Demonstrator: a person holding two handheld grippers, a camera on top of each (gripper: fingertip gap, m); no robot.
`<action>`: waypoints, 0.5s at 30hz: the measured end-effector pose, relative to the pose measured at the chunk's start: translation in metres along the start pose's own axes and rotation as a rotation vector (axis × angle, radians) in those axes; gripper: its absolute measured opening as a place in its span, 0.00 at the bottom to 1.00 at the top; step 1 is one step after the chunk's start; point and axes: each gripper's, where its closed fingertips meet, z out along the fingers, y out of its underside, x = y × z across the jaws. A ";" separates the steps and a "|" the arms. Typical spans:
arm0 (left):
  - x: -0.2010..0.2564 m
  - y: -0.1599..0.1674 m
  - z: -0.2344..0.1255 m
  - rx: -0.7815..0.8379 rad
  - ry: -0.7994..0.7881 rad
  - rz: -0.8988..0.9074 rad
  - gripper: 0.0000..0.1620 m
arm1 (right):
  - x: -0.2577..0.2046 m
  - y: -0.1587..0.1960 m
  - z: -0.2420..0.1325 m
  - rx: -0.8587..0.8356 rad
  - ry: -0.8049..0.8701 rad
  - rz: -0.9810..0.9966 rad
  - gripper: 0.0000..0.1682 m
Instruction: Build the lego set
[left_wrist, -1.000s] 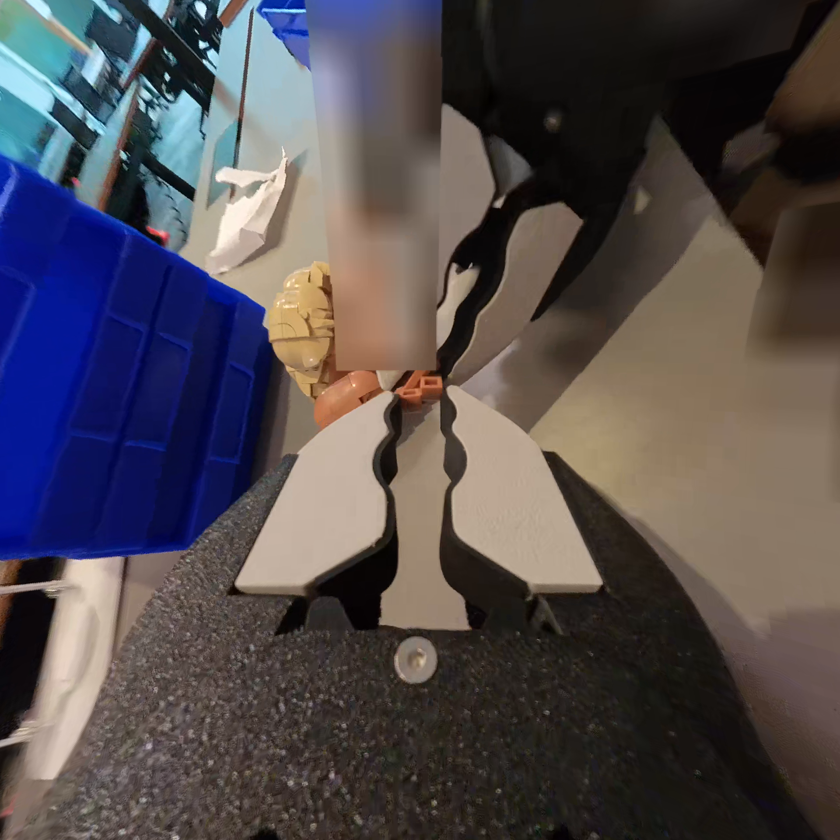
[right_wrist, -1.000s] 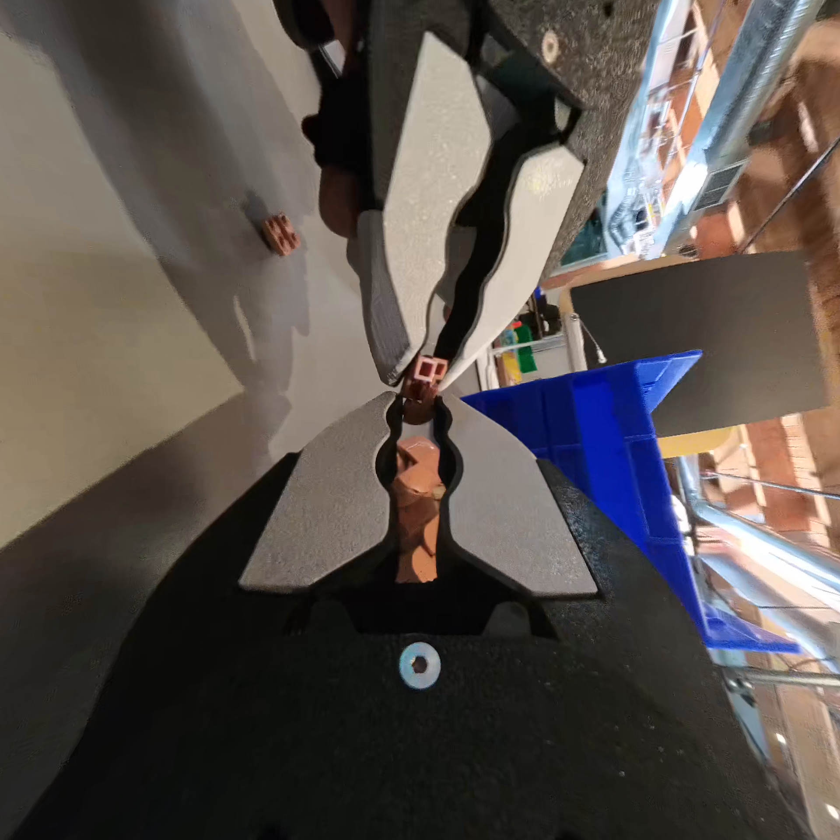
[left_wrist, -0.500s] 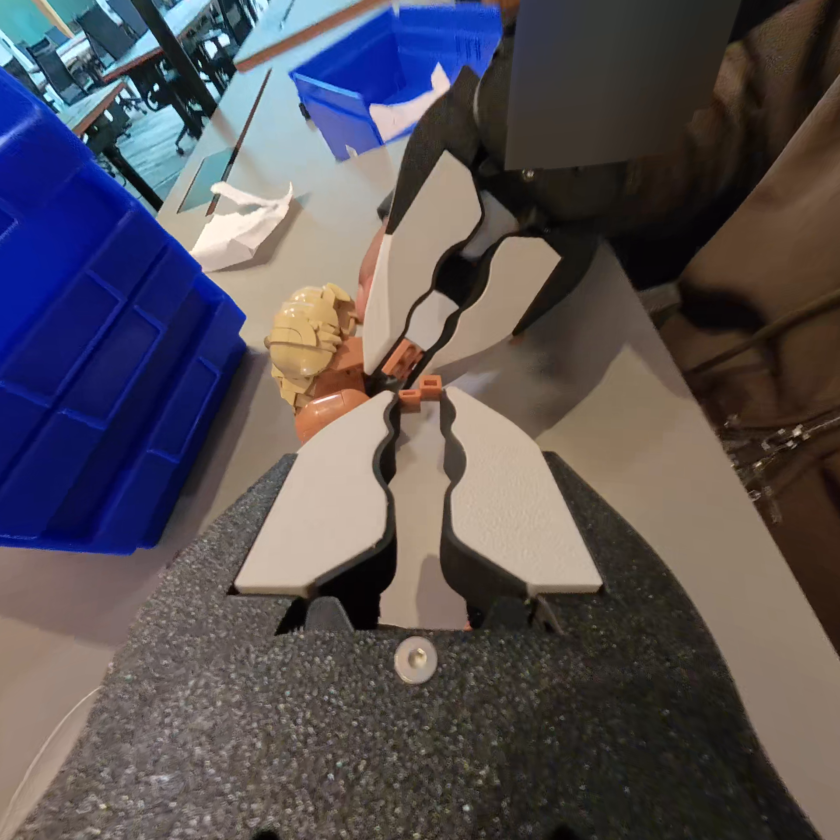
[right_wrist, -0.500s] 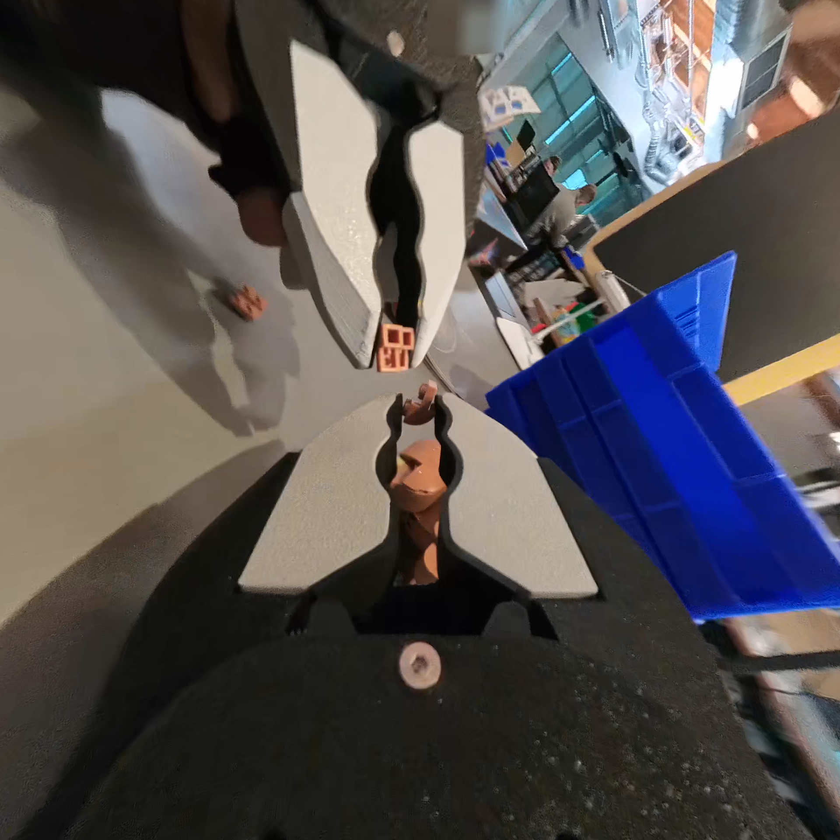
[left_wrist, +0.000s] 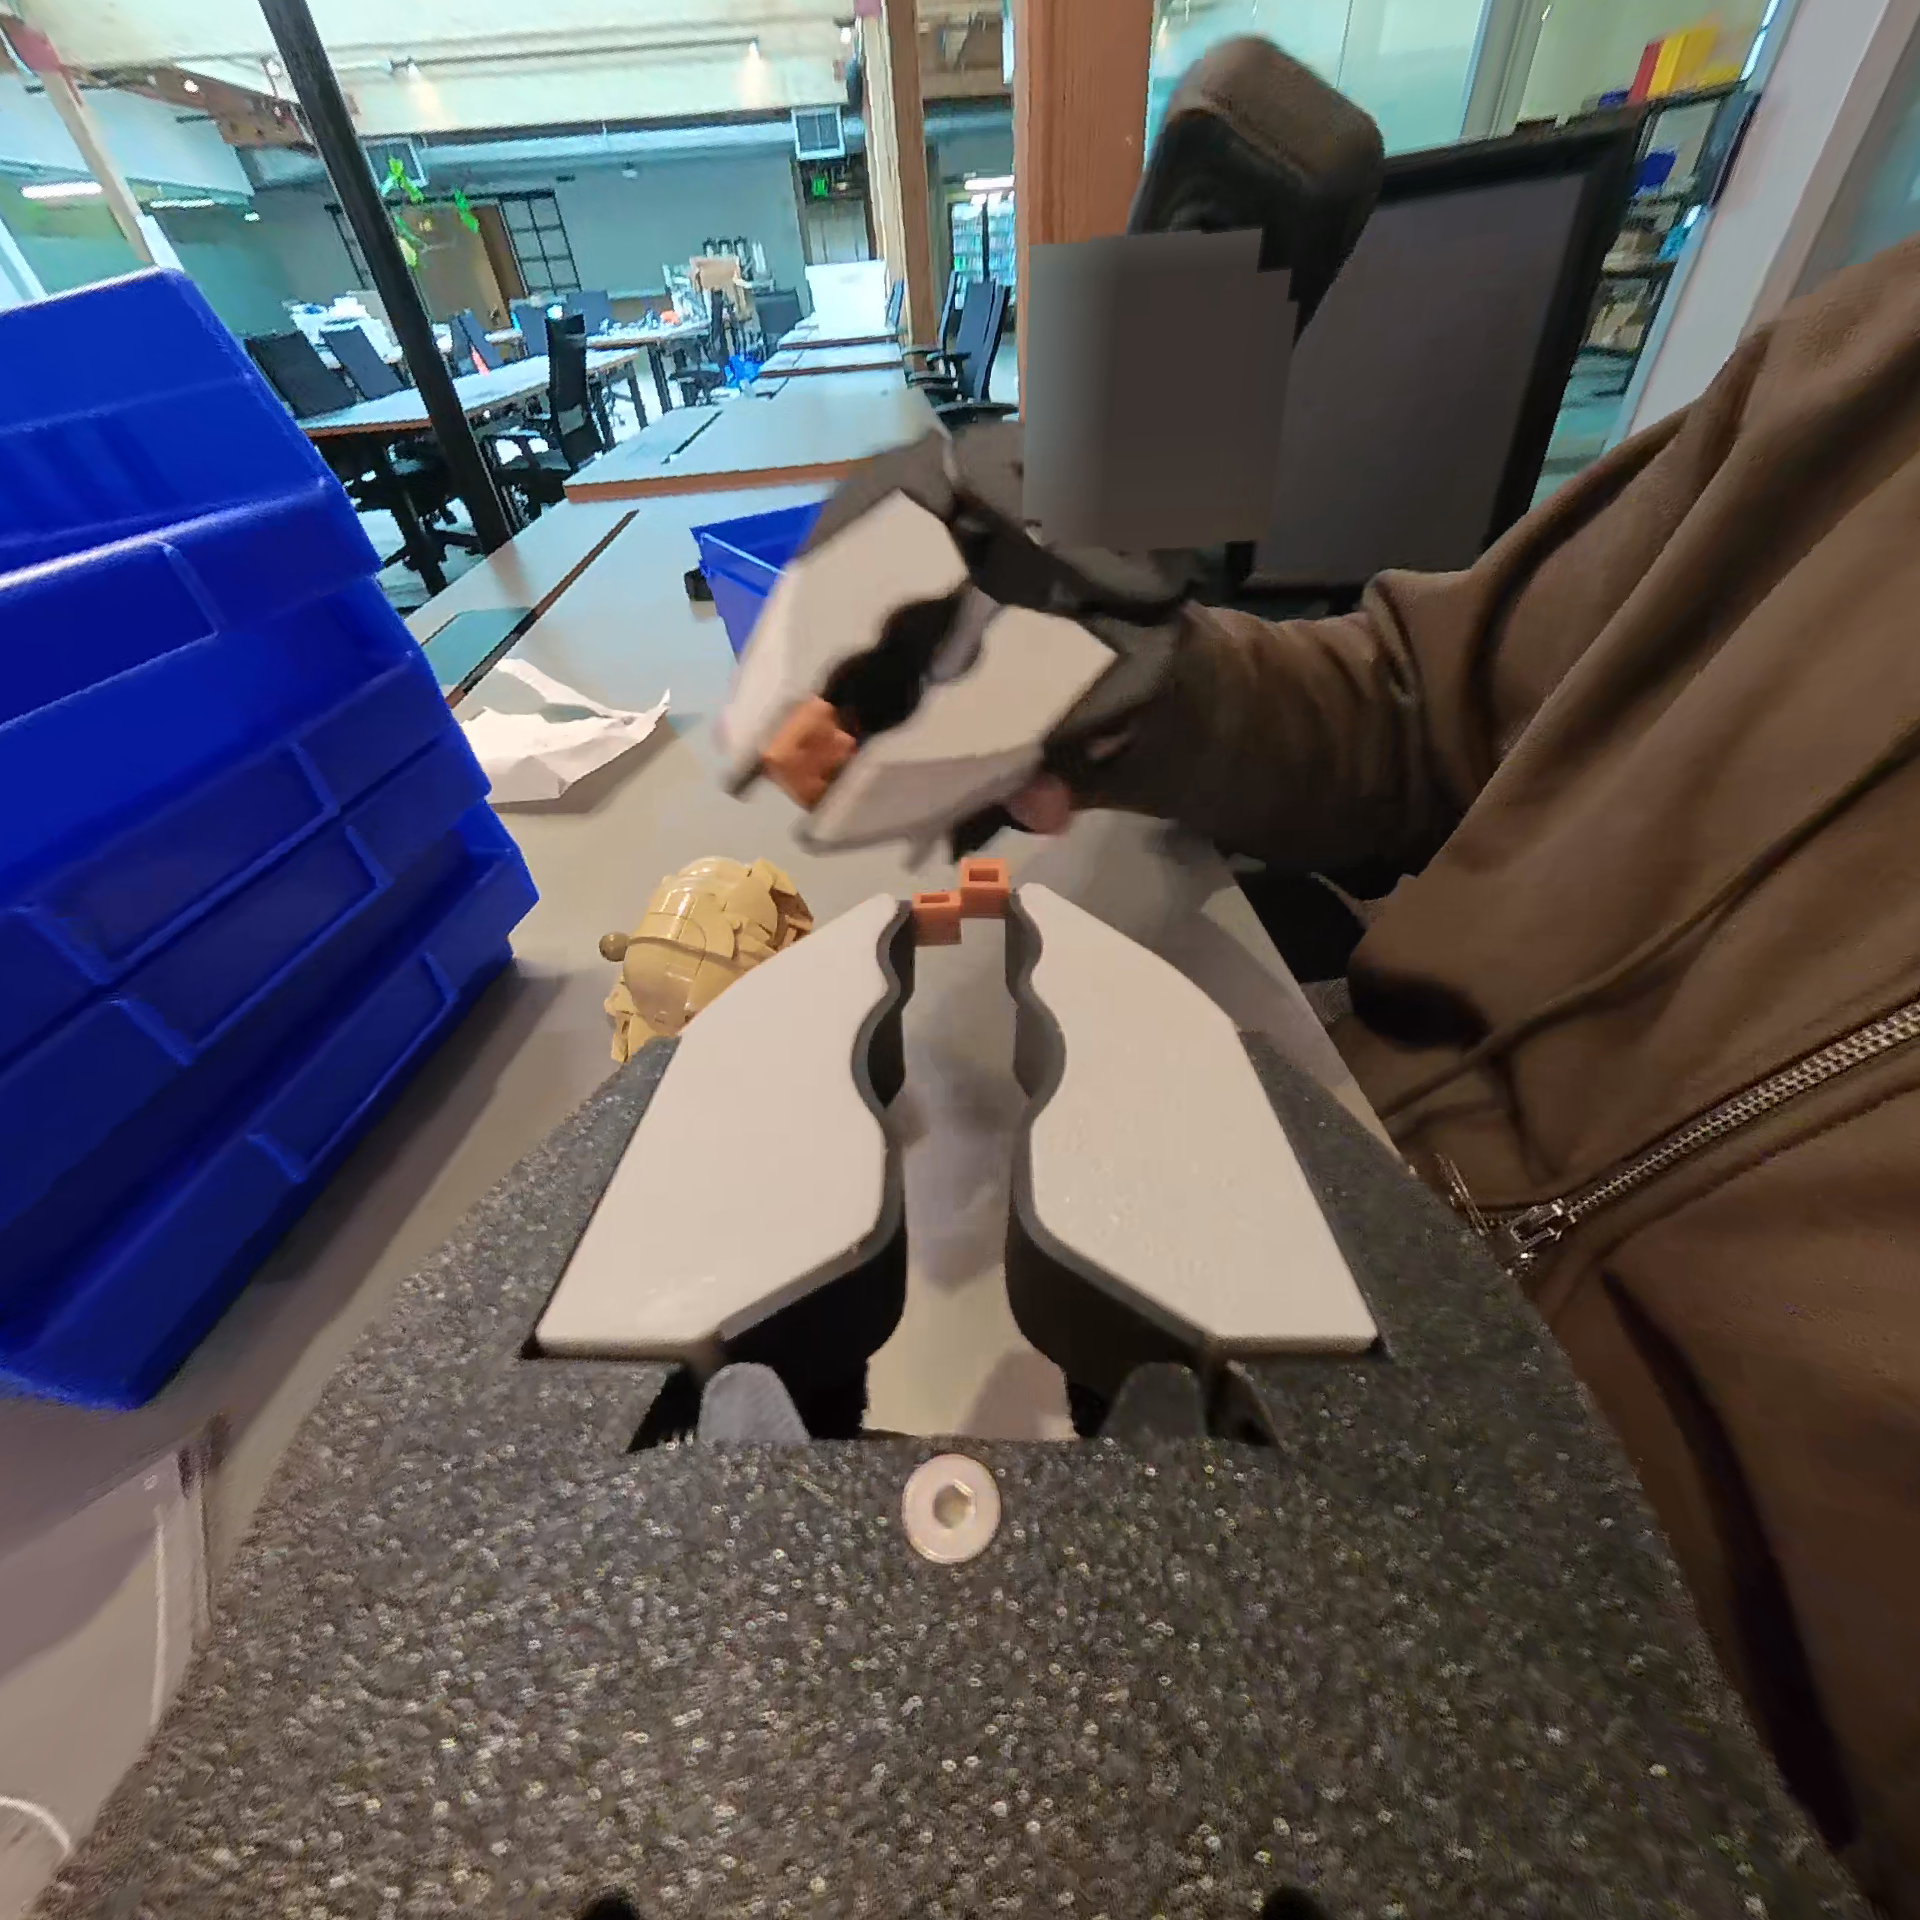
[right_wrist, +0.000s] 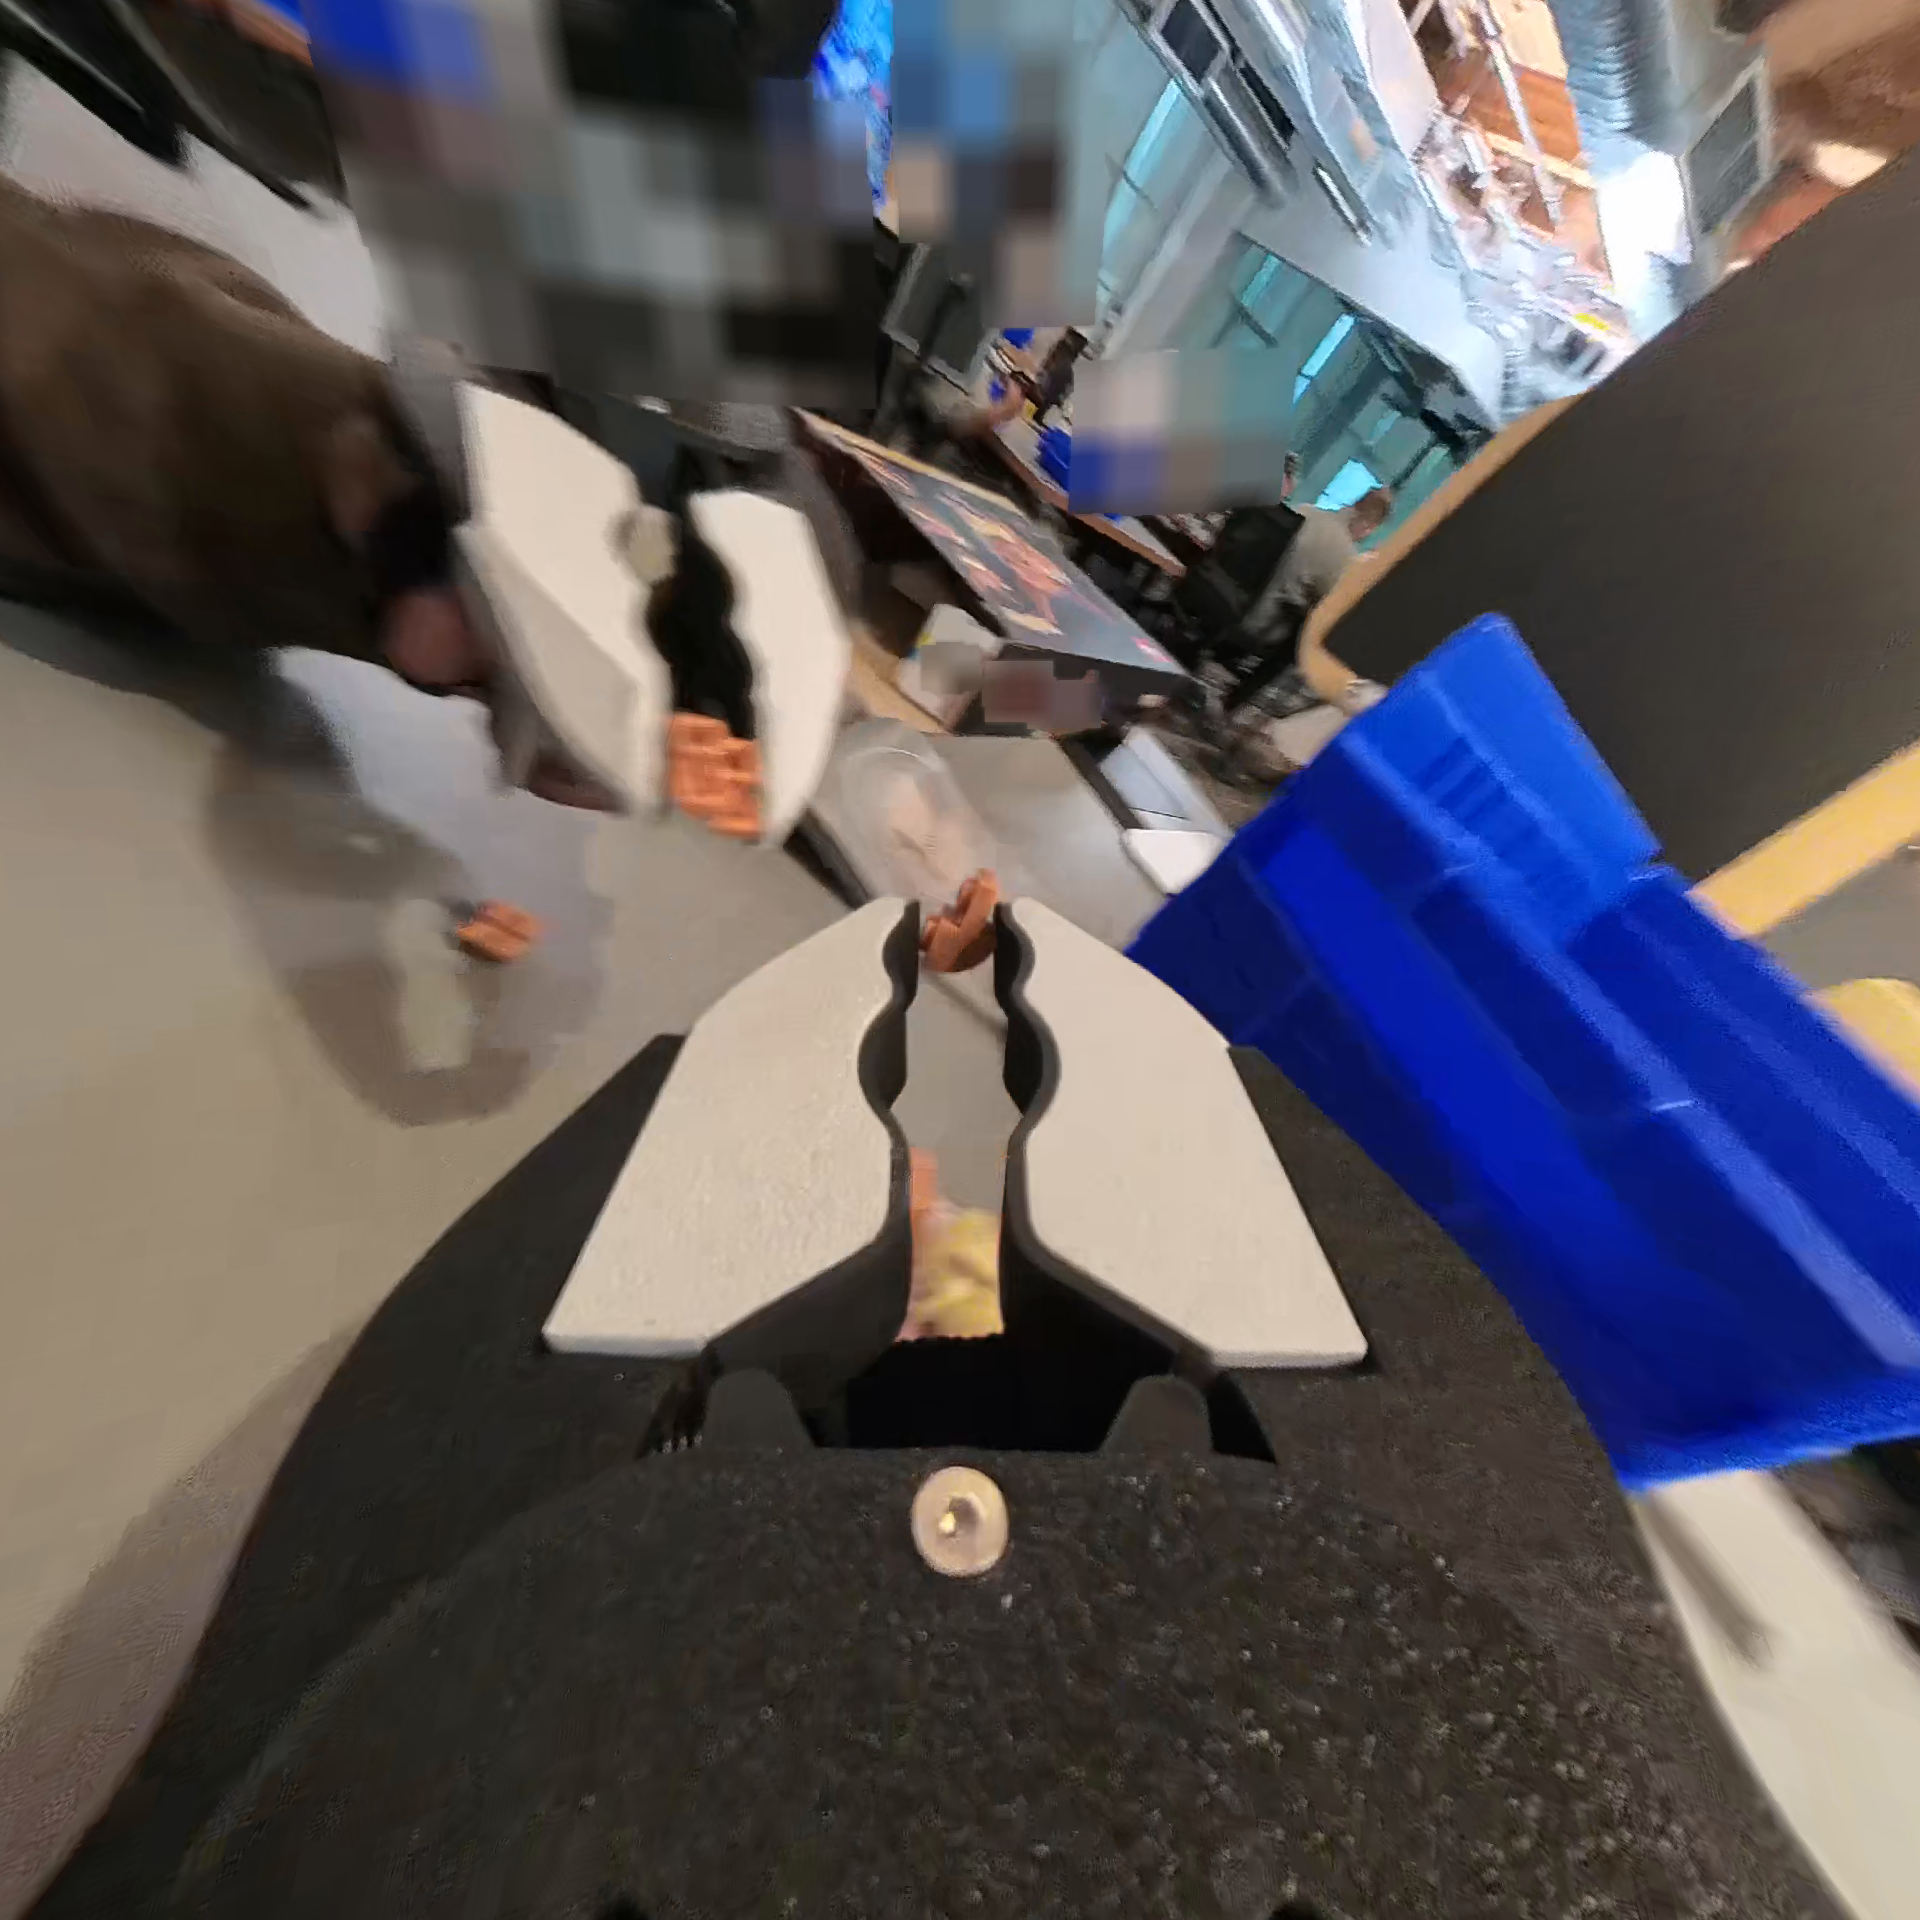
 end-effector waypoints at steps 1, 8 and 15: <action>0.000 -0.001 0.000 0.010 0.001 -0.004 0.10 | 0.017 -0.004 0.003 -0.035 0.047 -0.053 0.08; 0.002 -0.022 -0.011 0.162 0.063 -0.078 0.10 | 0.151 0.006 0.029 -0.404 0.275 -0.006 0.09; -0.010 -0.048 -0.036 0.412 0.152 -0.314 0.10 | 0.177 0.029 0.041 -0.430 0.319 0.141 0.23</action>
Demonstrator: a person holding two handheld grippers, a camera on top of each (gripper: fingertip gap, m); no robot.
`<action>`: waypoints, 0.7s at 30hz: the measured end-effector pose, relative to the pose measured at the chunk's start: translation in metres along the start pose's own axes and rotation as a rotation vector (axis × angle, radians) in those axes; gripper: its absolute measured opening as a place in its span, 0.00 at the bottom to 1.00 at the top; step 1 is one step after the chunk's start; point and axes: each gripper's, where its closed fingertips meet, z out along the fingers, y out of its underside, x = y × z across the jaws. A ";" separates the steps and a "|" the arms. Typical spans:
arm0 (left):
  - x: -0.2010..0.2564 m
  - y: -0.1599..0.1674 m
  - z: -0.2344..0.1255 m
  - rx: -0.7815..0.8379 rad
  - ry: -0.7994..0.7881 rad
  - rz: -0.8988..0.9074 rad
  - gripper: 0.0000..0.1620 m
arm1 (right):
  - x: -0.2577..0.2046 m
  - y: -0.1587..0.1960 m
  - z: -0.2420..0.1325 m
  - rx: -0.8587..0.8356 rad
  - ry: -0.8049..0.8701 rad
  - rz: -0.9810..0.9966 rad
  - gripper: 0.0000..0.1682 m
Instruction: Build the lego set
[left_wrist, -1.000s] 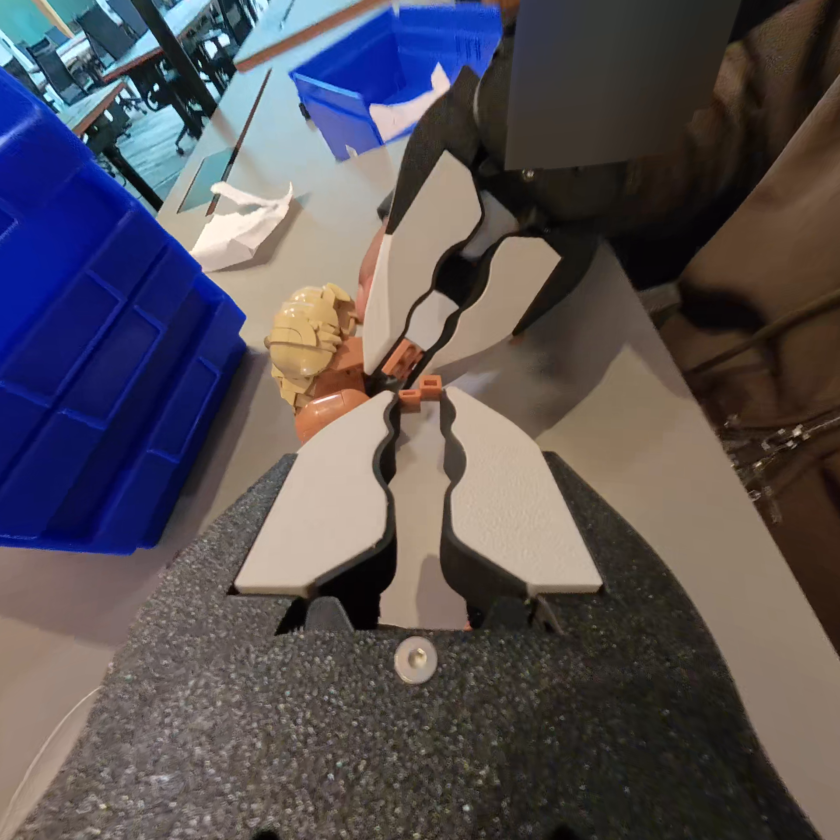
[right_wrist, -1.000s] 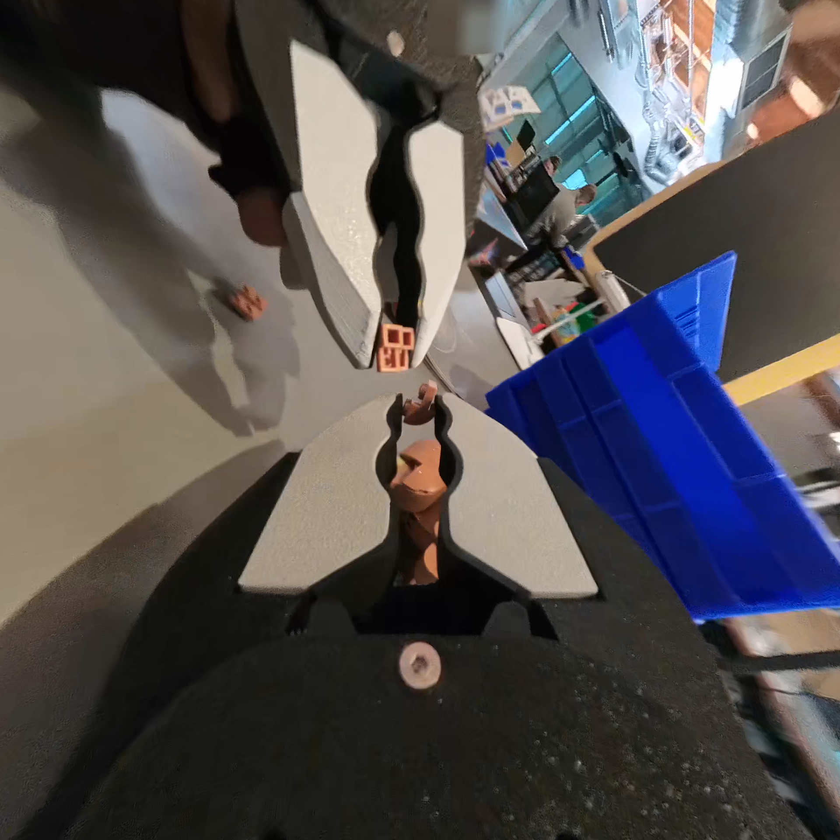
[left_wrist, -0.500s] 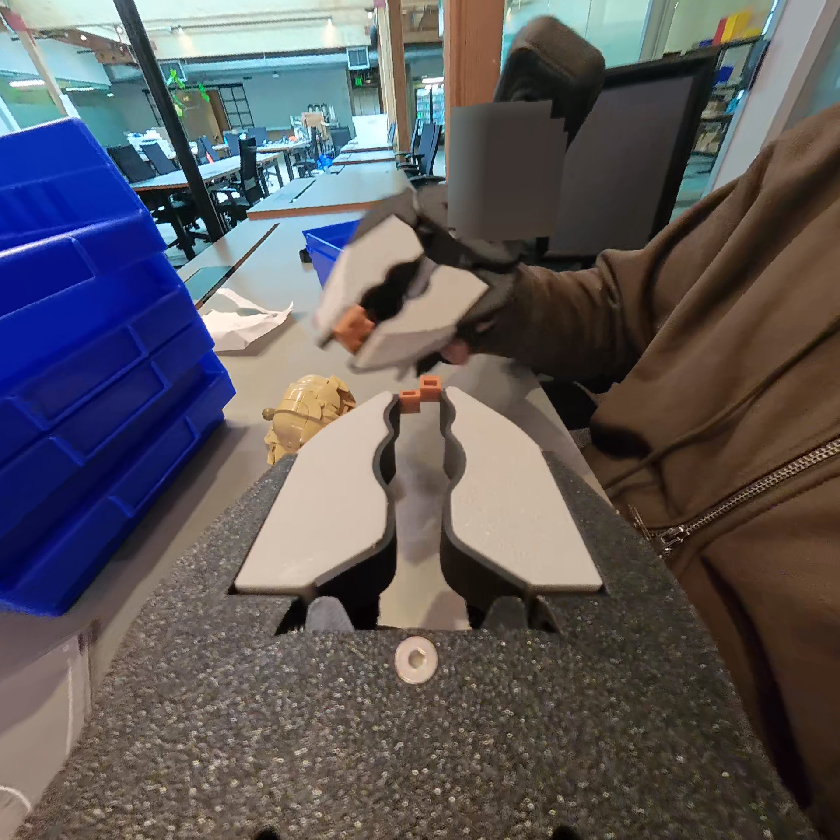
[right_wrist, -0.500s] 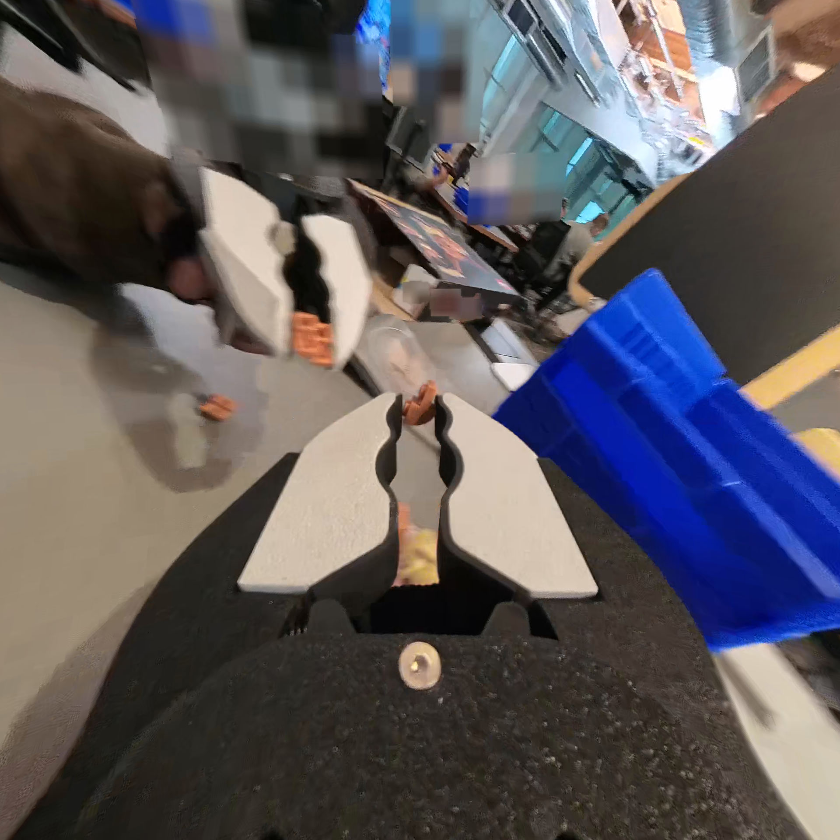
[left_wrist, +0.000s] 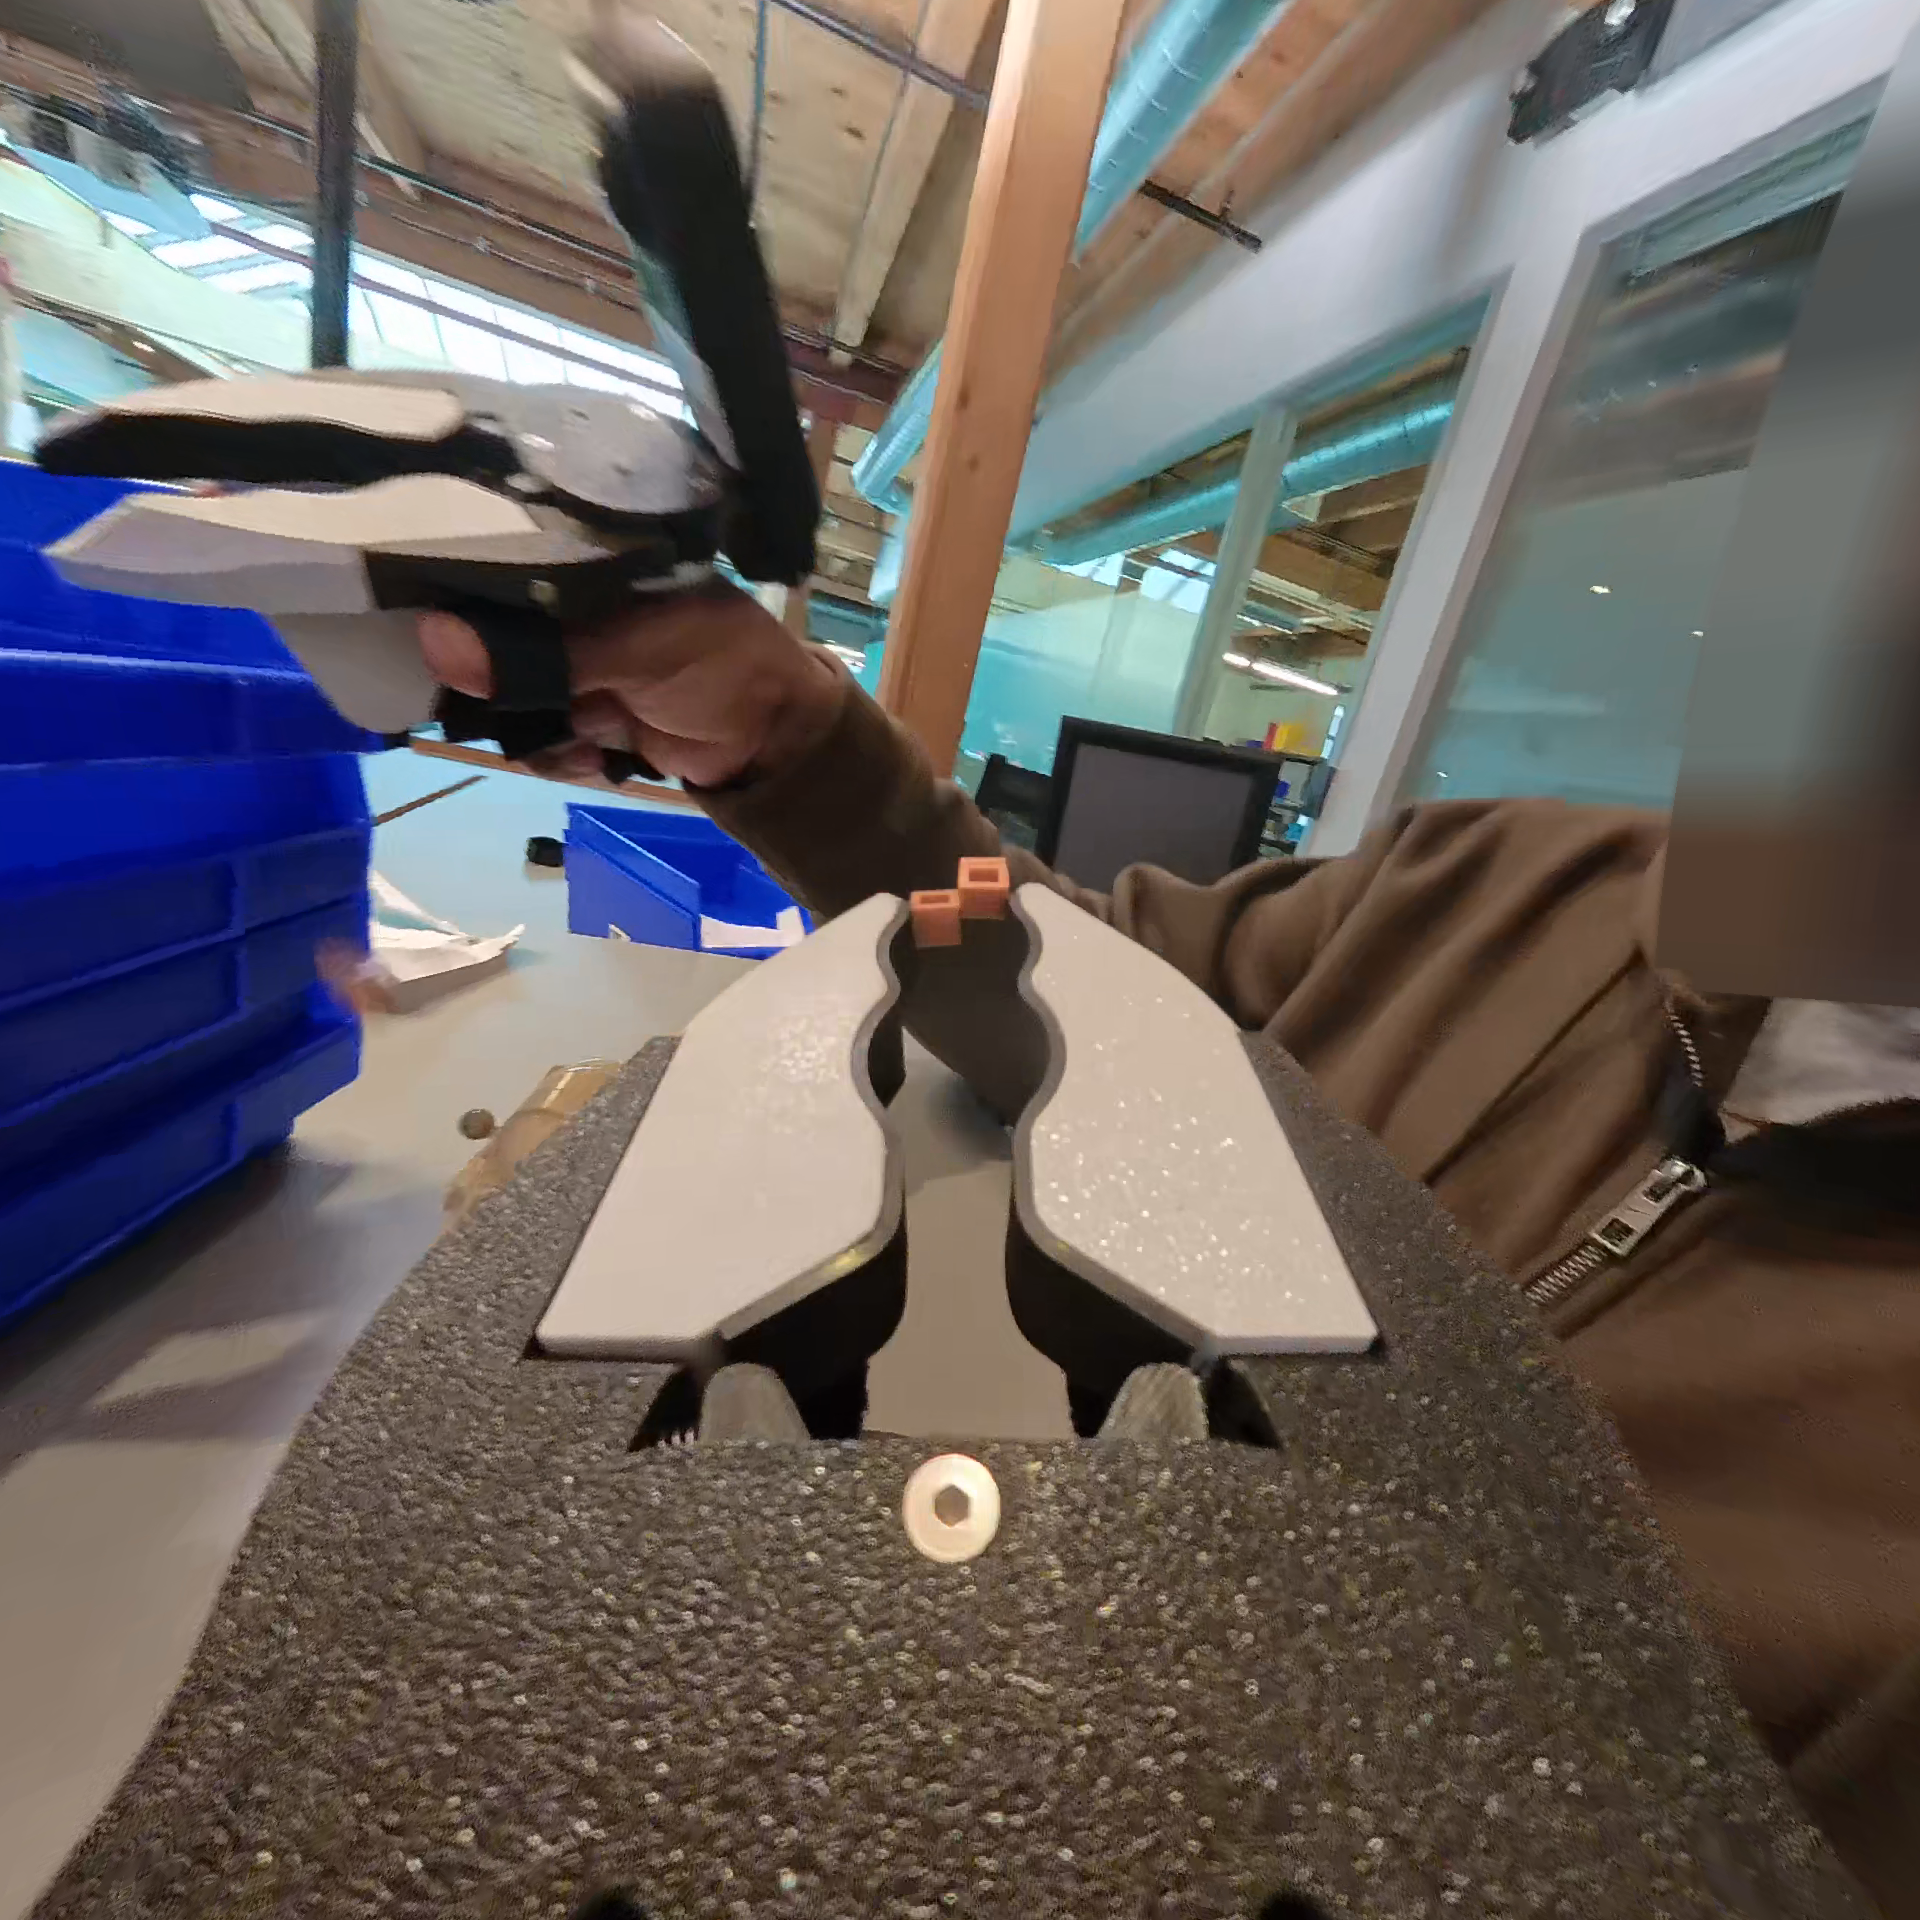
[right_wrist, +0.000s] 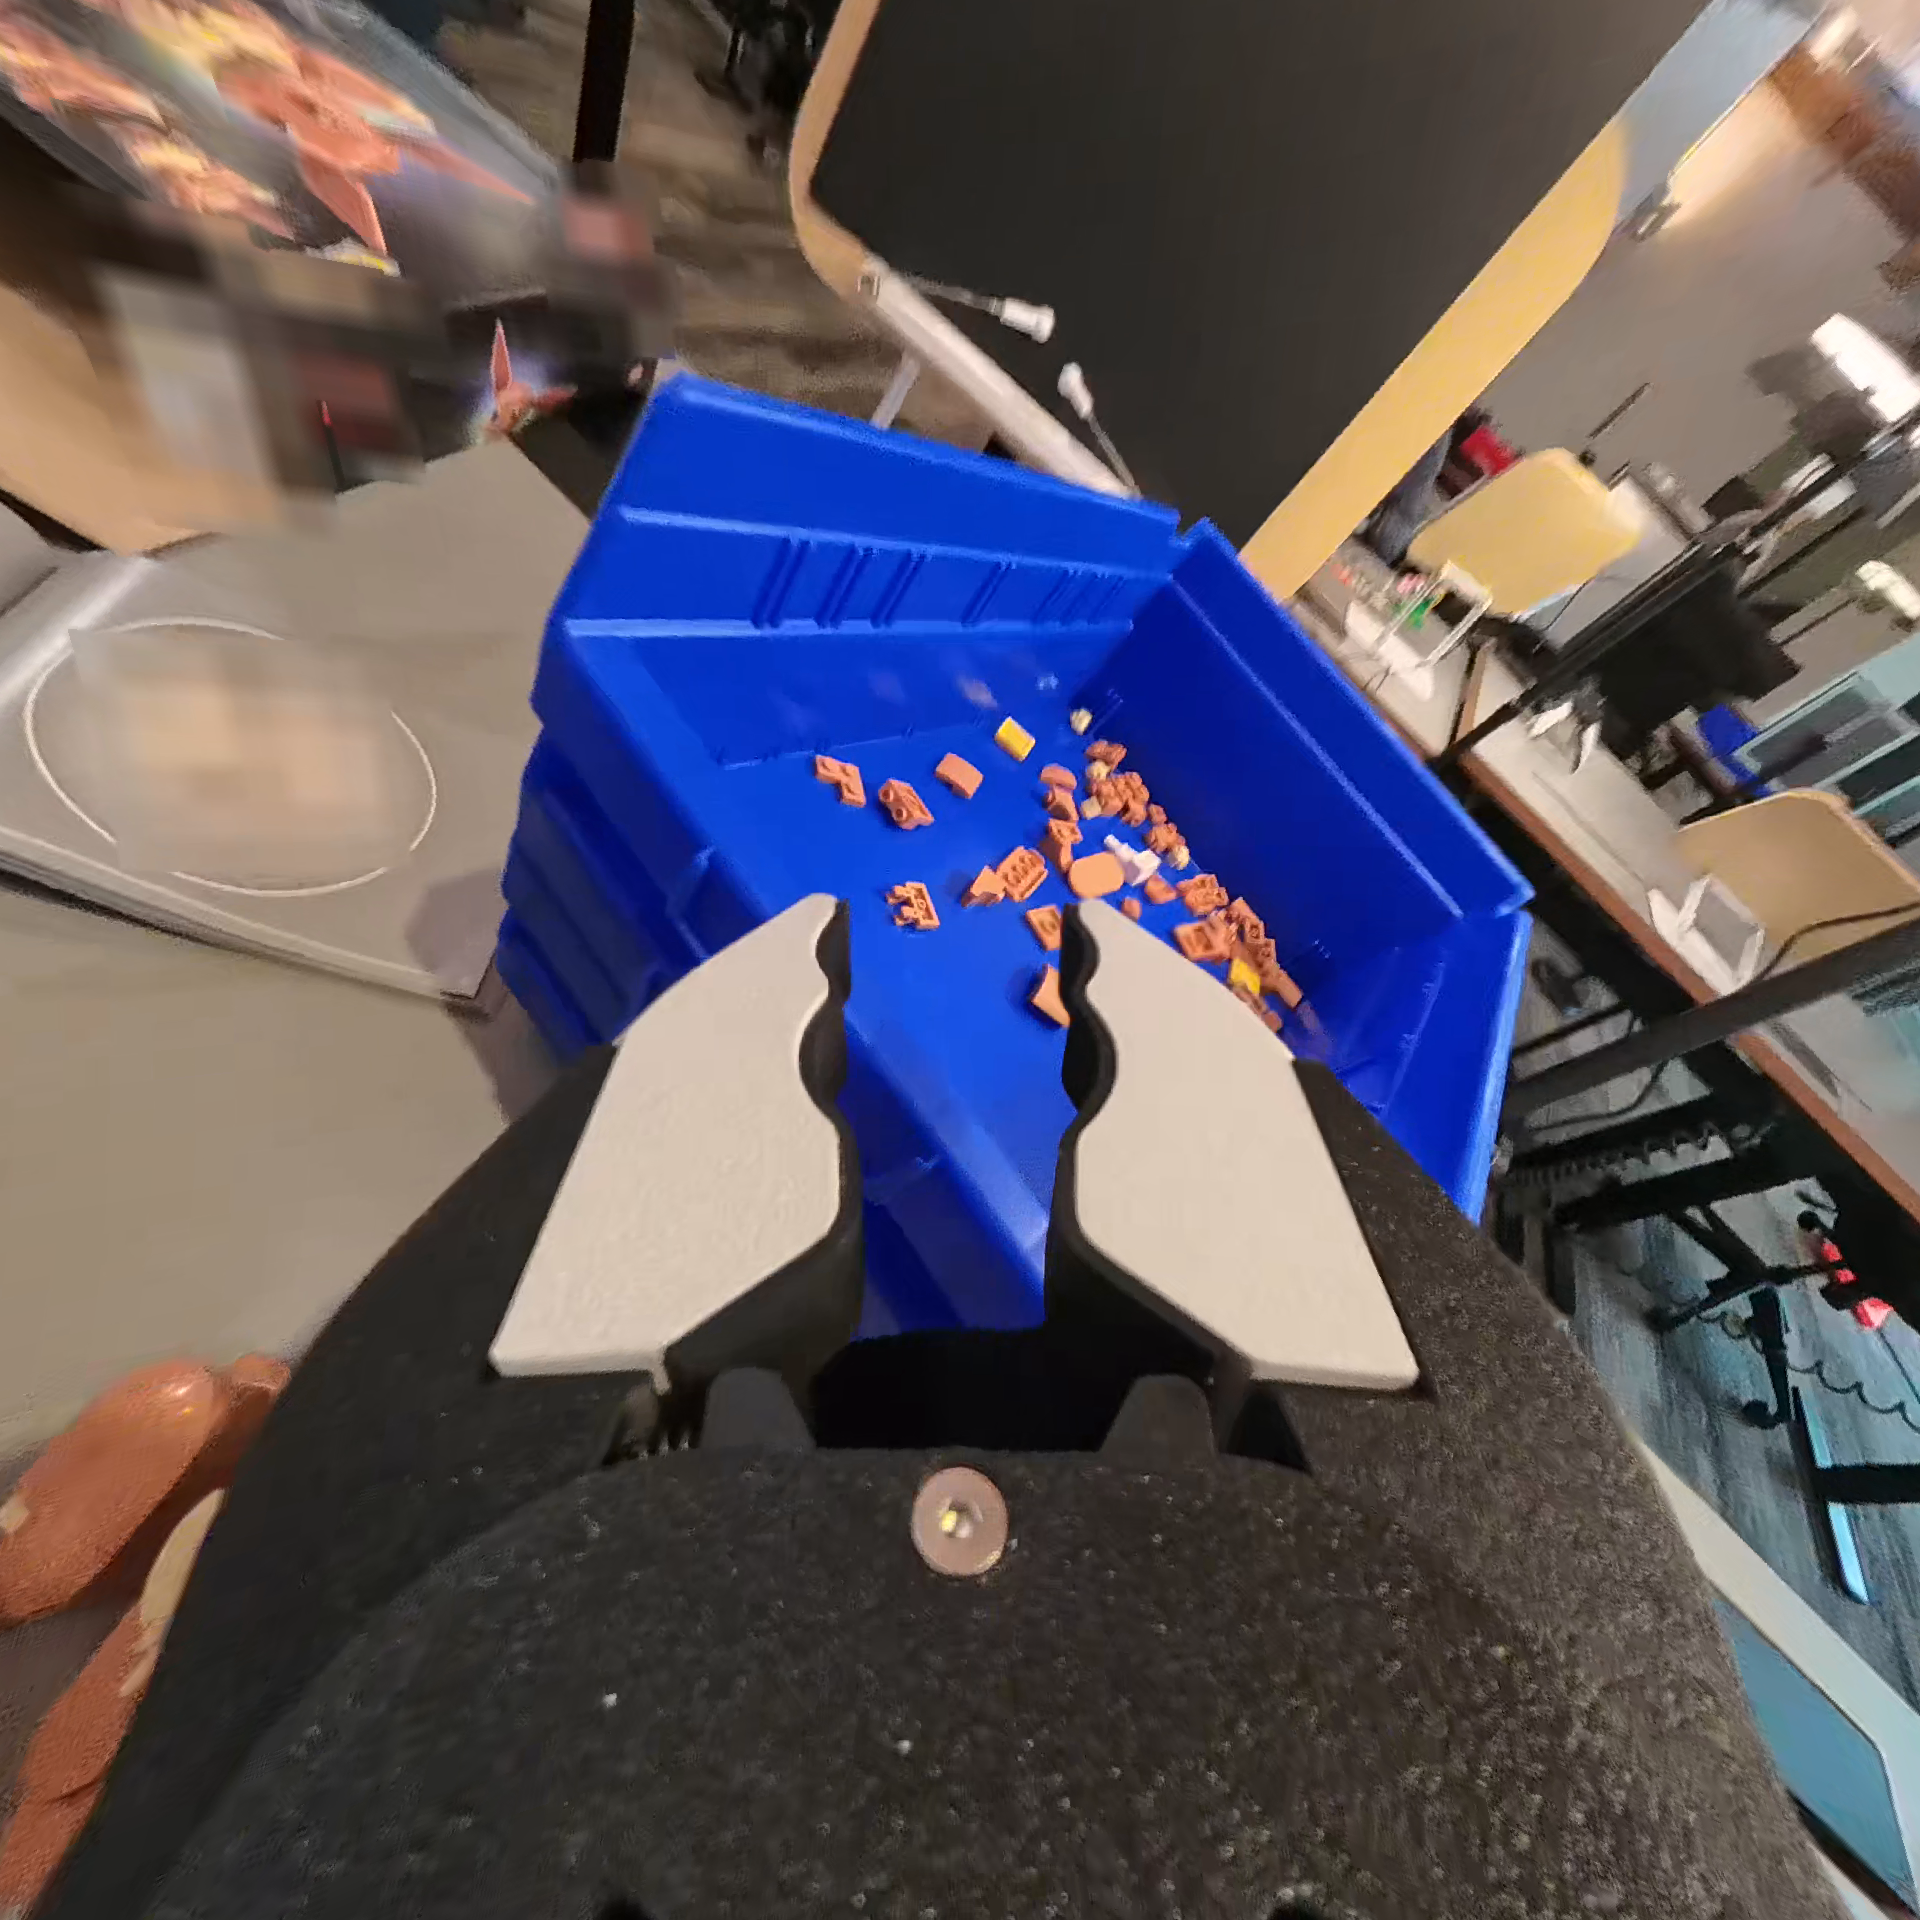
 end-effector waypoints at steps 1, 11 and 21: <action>-0.003 -0.001 -0.001 0.009 -0.016 0.005 0.10 | -0.002 -0.001 -0.007 0.035 0.016 -0.008 0.23; -0.025 -0.008 0.000 0.011 -0.184 0.074 0.10 | -0.046 0.057 -0.069 0.134 0.037 -0.177 0.17; -0.104 -0.050 0.023 -0.365 -0.678 0.442 0.10 | -0.032 0.117 -0.059 0.029 0.005 -0.159 0.15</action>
